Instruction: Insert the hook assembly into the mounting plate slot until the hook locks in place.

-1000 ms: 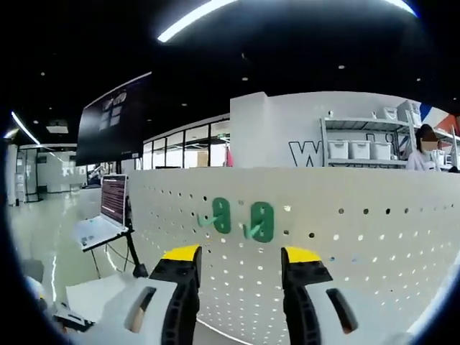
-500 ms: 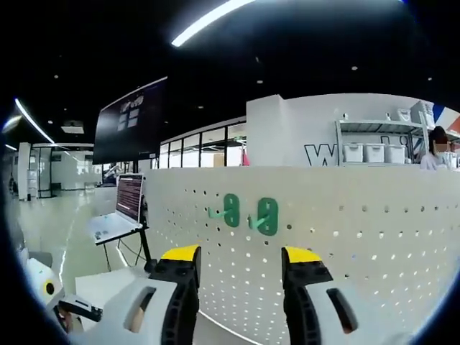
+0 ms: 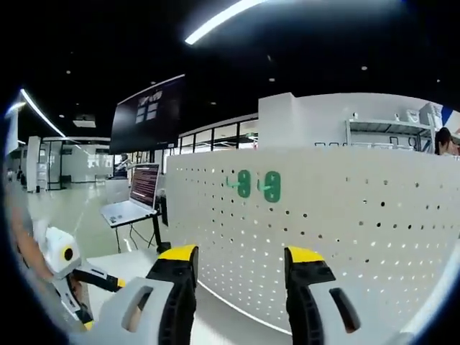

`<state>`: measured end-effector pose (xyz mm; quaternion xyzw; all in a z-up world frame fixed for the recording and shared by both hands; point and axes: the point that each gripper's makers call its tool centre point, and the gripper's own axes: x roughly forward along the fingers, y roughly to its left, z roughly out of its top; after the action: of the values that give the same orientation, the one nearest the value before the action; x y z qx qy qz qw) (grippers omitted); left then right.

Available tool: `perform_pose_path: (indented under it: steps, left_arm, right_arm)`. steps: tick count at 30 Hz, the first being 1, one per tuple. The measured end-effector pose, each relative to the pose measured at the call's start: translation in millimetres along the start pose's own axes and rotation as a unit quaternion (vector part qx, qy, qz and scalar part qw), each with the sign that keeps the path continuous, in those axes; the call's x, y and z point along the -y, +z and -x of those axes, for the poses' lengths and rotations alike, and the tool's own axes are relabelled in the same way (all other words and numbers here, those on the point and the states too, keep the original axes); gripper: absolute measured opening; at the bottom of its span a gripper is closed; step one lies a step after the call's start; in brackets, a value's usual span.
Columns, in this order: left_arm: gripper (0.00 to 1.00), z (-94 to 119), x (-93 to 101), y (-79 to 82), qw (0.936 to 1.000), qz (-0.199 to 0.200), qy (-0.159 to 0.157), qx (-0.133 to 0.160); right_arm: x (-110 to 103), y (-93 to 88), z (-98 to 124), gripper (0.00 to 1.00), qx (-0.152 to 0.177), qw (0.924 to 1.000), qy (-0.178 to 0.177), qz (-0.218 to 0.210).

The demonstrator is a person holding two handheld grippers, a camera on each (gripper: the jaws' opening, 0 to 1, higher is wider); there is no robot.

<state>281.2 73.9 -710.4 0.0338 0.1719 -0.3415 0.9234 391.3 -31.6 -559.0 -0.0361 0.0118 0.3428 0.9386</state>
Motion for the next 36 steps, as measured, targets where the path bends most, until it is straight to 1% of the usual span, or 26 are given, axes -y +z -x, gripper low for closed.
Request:
perform_pose_path:
  steps: [1, 3, 5, 7, 10, 17, 25, 29, 36]
  left_arm:
    - [0.87, 0, 0.9, 1.3, 1.0000, 0.000, -0.002, 0.003]
    - [0.87, 0, 1.4, 1.7, 1.0000, -0.001, -0.003, 0.004]
    - [0.87, 0, 1.5, 0.8, 1.0000, 0.000, -0.003, 0.003]
    - [0.86, 0, 1.1, 1.7, 1.0000, -0.001, -0.003, 0.005]
    - [0.86, 1, -0.4, 2.1, 1.0000, 0.000, -0.001, 0.006]
    - [0.87, 1, -1.0, 2.1, 1.0000, 0.000, 0.000, 0.007]
    - [0.86, 1, -1.1, 2.5, 1.0000, -0.004, 0.002, 0.007]
    - [0.86, 1, -0.6, 2.2, 1.0000, -0.004, 0.000, 0.006]
    - [0.87, 2, -1.3, 3.8, 0.9999, 0.000, 0.001, 0.011]
  right_arm:
    - [-1, -4.5, 3, 0.48, -0.004, 1.0000, 0.006, 0.005]
    - [0, -10.4, 10, 0.48, -0.006, 0.9999, 0.008, 0.008]
    - [0, -13.6, 17, 0.49, -0.006, 0.9999, 0.011, 0.001]
    - [-1, -19.3, 23, 0.49, -0.013, 0.9997, 0.014, 0.014]
    - [0, -27.8, 30, 0.49, -0.013, 0.9997, 0.019, 0.001]
    - [4, -44.5, 50, 0.50, -0.023, 0.9997, 0.009, -0.005]
    - [1, -58.2, 68, 0.50, -0.027, 0.9995, -0.002, -0.014]
    - [-1, -68.1, 78, 0.51, -0.035, 0.9993, -0.002, -0.017]
    - [-3, -79.2, 93, 0.53, -0.040, 0.9989, -0.008, -0.025]
